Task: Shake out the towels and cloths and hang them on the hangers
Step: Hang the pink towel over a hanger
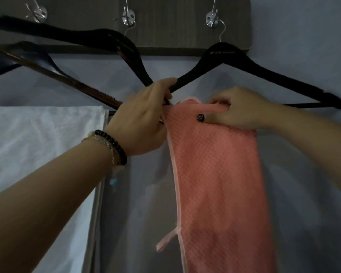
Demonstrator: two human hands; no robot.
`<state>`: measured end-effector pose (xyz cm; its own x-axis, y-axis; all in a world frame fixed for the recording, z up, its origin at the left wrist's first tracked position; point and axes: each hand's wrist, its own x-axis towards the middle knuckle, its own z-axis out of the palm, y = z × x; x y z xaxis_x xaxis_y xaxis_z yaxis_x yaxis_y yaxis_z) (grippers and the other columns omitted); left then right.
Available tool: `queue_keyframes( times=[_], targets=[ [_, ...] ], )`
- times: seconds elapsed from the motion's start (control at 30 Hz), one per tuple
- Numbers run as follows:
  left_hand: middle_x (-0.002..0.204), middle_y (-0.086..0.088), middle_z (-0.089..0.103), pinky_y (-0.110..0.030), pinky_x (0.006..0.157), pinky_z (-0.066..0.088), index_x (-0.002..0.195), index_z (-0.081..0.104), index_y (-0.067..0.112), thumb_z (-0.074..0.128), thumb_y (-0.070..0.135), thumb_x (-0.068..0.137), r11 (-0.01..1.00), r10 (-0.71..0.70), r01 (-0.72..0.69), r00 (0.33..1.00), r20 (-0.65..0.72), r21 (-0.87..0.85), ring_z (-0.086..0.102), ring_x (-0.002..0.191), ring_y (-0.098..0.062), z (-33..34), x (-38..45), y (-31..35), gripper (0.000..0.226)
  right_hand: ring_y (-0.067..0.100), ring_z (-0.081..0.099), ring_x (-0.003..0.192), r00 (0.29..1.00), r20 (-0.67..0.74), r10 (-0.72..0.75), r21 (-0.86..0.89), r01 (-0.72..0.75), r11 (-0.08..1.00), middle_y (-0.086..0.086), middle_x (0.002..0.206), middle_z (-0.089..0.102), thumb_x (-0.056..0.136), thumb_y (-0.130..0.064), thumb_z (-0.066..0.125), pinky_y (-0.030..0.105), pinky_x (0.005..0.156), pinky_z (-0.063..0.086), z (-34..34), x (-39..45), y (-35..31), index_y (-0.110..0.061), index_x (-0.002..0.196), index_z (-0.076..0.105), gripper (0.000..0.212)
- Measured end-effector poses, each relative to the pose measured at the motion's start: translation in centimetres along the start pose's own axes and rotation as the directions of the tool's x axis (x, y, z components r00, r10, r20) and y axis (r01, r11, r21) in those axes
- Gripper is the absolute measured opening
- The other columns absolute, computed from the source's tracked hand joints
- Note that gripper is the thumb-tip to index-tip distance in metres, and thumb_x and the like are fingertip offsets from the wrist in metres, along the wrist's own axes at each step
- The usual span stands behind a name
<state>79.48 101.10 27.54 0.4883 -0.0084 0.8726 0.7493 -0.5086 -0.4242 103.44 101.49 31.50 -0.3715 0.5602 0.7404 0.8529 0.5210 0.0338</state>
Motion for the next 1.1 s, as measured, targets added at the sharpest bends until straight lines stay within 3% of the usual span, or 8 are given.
queue_keyframes(
  times=[0.2, 0.43, 0.7, 0.8, 0.9, 0.97, 1.03, 1.1],
  targets=[
    [0.117, -0.016, 0.056, -0.046, 0.084, 0.047, 0.126, 0.048, -0.001, 0.058, 0.003, 0.071, 0.999, 0.019, -0.013, 0.989, -0.147, 0.04, 0.055, 0.103, -0.028, 1.2, -1.5, -0.3, 0.056, 0.005, 0.059, 0.087, 0.993, 0.115, -0.001, 0.031, -0.003, 1.0, -0.017, 0.092, 0.062, 0.072, -0.066, 0.062, 0.021, 0.074, 0.046, -1.7, 0.0, -0.3, -0.032, 0.096, 0.064, 0.042],
    [0.077, -0.014, 0.055, -0.042, 0.062, 0.038, 0.077, 0.056, 0.005, 0.057, -0.005, 0.084, 0.98, 0.052, 0.016, 0.943, -0.33, 0.199, 0.051, 0.067, -0.03, 2.5, -3.3, -0.1, 0.013, -0.001, 0.066, 0.086, 0.934, 0.337, 0.117, 0.001, -0.125, 0.992, -0.019, 0.085, 0.073, 0.053, -0.078, 0.06, 0.015, 0.078, 0.044, -4.2, 0.9, -1.0, -0.034, 0.083, 0.078, 0.056],
    [0.077, -0.004, 0.065, -0.038, 0.063, 0.038, 0.082, 0.069, 0.011, 0.058, 0.014, 0.082, 0.956, -0.056, 0.122, 0.968, -0.244, 0.265, 0.056, 0.071, -0.029, 3.9, -3.9, 1.1, 0.011, -0.001, 0.065, 0.078, 0.956, 0.272, 0.11, -0.055, -0.099, 0.994, -0.022, 0.076, 0.071, 0.048, -0.081, 0.058, 0.019, 0.073, 0.044, -4.7, 0.1, -1.5, -0.036, 0.074, 0.076, 0.056],
    [0.077, 0.001, 0.068, -0.033, 0.064, 0.045, 0.089, 0.07, 0.015, 0.044, 0.027, 0.087, 0.96, -0.281, 0.279, 0.944, -0.171, -0.032, 0.06, 0.069, -0.02, 3.3, -3.3, 3.3, 0.029, -0.001, 0.065, 0.079, 0.955, 0.277, 0.11, -0.049, -0.101, 0.994, -0.023, 0.076, 0.071, 0.054, -0.078, 0.06, 0.017, 0.072, 0.043, -4.9, -0.1, -1.7, -0.035, 0.073, 0.077, 0.05],
    [0.082, 0.012, 0.067, -0.02, 0.064, 0.051, 0.107, 0.058, 0.022, 0.041, 0.031, 0.097, 0.707, -0.569, 0.531, 0.819, 0.071, -0.467, 0.062, 0.071, -0.006, 3.3, -3.0, 5.3, 0.022, 0.001, 0.066, 0.082, 0.956, 0.276, 0.1, -0.006, -0.102, 0.995, -0.02, 0.08, 0.073, 0.056, -0.077, 0.059, 0.019, 0.08, 0.046, -4.9, -0.3, -1.7, -0.033, 0.077, 0.078, 0.053],
    [0.104, 0.007, 0.068, -0.023, 0.081, 0.054, 0.128, 0.044, 0.017, 0.053, 0.031, 0.096, 0.374, -0.633, 0.625, 0.712, 0.305, -0.685, 0.066, 0.089, -0.004, 3.8, -2.7, 5.6, 0.036, 0.009, 0.066, 0.079, 0.969, 0.241, 0.06, 0.021, -0.067, 0.998, -0.007, 0.081, 0.074, 0.055, -0.081, 0.053, 0.024, 0.083, 0.049, -4.7, -0.6, -1.6, -0.019, 0.077, 0.076, 0.07],
    [0.113, -0.003, 0.068, -0.037, 0.087, 0.056, 0.135, 0.041, 0.009, 0.063, 0.031, 0.09, 0.126, -0.607, 0.611, 0.67, 0.427, -0.781, 0.068, 0.098, -0.017, 4.2, -2.3, 5.2, 0.055, 0.017, 0.062, 0.069, 0.98, 0.188, 0.071, 0.073, -0.086, 0.994, 0.003, 0.075, 0.068, 0.061, -0.081, 0.048, 0.028, 0.077, 0.048, -4.4, -0.4, -1.6, -0.006, 0.07, 0.066, 0.078],
    [0.105, -0.005, 0.07, -0.042, 0.085, 0.056, 0.129, 0.05, 0.006, 0.063, 0.033, 0.081, -0.005, -0.587, 0.535, 0.682, 0.435, -0.845, 0.069, 0.09, -0.021, 4.0, -2.1, 4.8, 0.056, 0.022, 0.063, 0.081, 0.99, 0.136, 0.027, 0.029, -0.032, 0.999, 0.01, 0.088, 0.069, 0.081, -0.07, 0.042, 0.034, 0.083, 0.048, -3.8, -0.4, -1.1, 0.0, 0.085, 0.068, 0.074]
  ],
)
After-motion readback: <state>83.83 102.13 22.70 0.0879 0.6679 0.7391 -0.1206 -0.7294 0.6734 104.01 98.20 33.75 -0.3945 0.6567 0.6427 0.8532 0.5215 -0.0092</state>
